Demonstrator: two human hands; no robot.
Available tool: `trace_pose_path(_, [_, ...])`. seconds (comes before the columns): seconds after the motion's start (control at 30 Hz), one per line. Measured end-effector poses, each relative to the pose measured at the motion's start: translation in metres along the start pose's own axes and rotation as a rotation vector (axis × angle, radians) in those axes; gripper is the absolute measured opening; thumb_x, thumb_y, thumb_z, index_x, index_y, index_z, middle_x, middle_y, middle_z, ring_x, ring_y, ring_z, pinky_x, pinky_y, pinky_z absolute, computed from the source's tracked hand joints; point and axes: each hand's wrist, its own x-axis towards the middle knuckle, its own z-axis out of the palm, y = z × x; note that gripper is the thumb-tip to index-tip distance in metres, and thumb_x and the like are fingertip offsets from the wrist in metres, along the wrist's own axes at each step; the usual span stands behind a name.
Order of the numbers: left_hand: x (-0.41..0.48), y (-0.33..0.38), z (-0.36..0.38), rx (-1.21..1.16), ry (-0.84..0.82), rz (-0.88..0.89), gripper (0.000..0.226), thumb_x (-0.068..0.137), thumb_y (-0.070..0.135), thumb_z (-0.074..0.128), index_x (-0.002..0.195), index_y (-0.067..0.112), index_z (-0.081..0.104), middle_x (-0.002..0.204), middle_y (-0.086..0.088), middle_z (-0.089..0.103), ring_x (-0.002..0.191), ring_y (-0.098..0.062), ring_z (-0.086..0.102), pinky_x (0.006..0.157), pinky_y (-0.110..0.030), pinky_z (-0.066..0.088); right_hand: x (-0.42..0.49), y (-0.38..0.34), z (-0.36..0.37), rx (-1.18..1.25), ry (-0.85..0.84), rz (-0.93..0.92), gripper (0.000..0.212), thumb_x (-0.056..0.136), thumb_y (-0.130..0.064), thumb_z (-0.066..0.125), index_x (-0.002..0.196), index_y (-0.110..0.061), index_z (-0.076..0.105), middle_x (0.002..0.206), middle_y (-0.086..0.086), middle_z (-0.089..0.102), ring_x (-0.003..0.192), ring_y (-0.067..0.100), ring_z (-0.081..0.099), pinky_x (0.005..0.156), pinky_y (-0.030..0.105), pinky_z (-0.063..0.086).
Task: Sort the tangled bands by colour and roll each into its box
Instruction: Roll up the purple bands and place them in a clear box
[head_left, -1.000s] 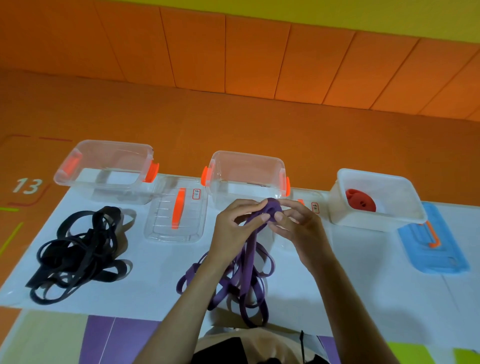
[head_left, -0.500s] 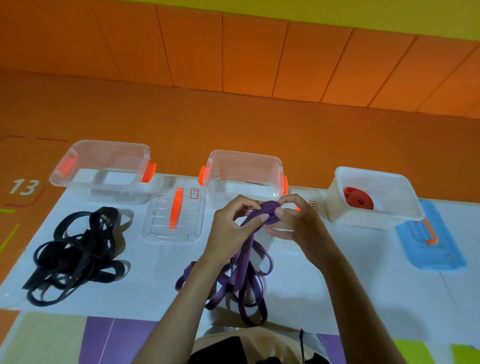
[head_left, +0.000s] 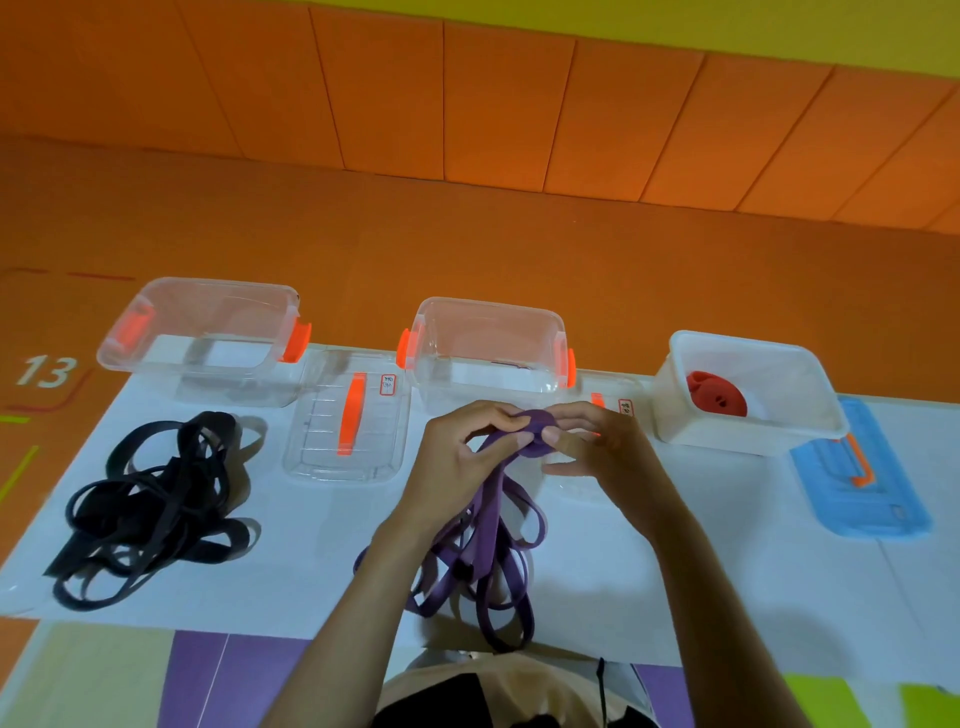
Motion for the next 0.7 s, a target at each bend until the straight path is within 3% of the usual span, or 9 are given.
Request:
trace_pose_path(0.07, [0.001, 0.004, 0.002, -0.015, 0.000, 0.013, 0.017, 0.090, 0.028, 0.083, 0.103, 0.039, 0.082, 0.114, 0.013, 0.077, 0.113, -0.015, 0.072, 0.097, -0.028, 0.058, 0.001, -0.001, -0.004, 0.015, 0.040, -0.033, 0.012, 0.091, -0.027, 0.075, 0.102, -0.029, 0.078, 0.106, 0.005, 0.079, 0.102, 0.028, 0.077, 0.084, 0.044, 0.065])
trace_pose_path(0.17, [0.003, 0.008, 0.001, -0.025, 0.009, 0.043, 0.027, 0.092, 0.021, 0.082, 0.116, 0.031, 0.081, 0.119, 0.012, 0.073, 0.117, -0.016, 0.068, 0.096, -0.023, 0.055, 0.000, 0.003, -0.005, 0.102, 0.066, -0.067, 0.019, 0.096, -0.015, 0.072, 0.114, -0.009, 0.073, 0.110, 0.012, 0.078, 0.107, 0.032, 0.075, 0.088, 0.046, 0.064])
trace_pose_path(0.23, [0.003, 0.009, 0.001, -0.021, 0.015, 0.042, 0.029, 0.093, 0.019, 0.080, 0.121, 0.029, 0.080, 0.118, 0.012, 0.071, 0.115, -0.016, 0.068, 0.093, -0.020, 0.054, -0.003, 0.005, 0.001, 0.156, 0.059, -0.056, 0.028, 0.097, -0.017, 0.071, 0.121, -0.003, 0.068, 0.113, 0.015, 0.077, 0.109, 0.034, 0.075, 0.091, 0.048, 0.063])
trace_pose_path(0.33, [0.003, 0.015, 0.001, -0.046, 0.069, 0.006, 0.027, 0.092, 0.025, 0.081, 0.118, 0.031, 0.075, 0.113, 0.015, 0.074, 0.110, -0.014, 0.071, 0.092, -0.023, 0.058, -0.005, 0.008, 0.007, 0.209, -0.008, 0.014, 0.030, 0.101, -0.016, 0.068, 0.128, -0.004, 0.063, 0.118, 0.017, 0.076, 0.109, 0.036, 0.075, 0.096, 0.051, 0.061])
trace_pose_path(0.47, [0.010, 0.024, -0.003, -0.028, 0.075, 0.025, 0.016, 0.094, 0.028, 0.079, 0.101, 0.038, 0.070, 0.105, 0.015, 0.076, 0.103, -0.014, 0.073, 0.086, -0.023, 0.059, -0.004, -0.002, 0.009, 0.250, -0.132, 0.049, 0.037, 0.099, -0.025, 0.071, 0.133, -0.017, 0.060, 0.123, 0.015, 0.075, 0.111, 0.036, 0.075, 0.096, 0.045, 0.061])
trace_pose_path(0.57, [0.010, 0.026, 0.001, -0.042, 0.058, 0.054, 0.017, 0.094, 0.028, 0.077, 0.096, 0.043, 0.071, 0.109, 0.018, 0.076, 0.107, -0.011, 0.073, 0.087, -0.017, 0.056, -0.002, -0.007, 0.009, 0.250, -0.045, 0.004, 0.041, 0.094, -0.034, 0.073, 0.125, -0.010, 0.063, 0.120, 0.015, 0.076, 0.108, 0.037, 0.075, 0.096, 0.048, 0.061])
trace_pose_path(0.7, [0.008, 0.021, 0.001, -0.037, 0.053, 0.069, 0.017, 0.093, 0.030, 0.079, 0.100, 0.044, 0.075, 0.115, 0.016, 0.076, 0.114, -0.015, 0.071, 0.097, -0.023, 0.057, -0.002, -0.002, 0.010, 0.266, 0.015, -0.078, 0.029, 0.099, -0.021, 0.068, 0.121, -0.004, 0.061, 0.118, 0.019, 0.076, 0.111, 0.038, 0.074, 0.096, 0.049, 0.060])
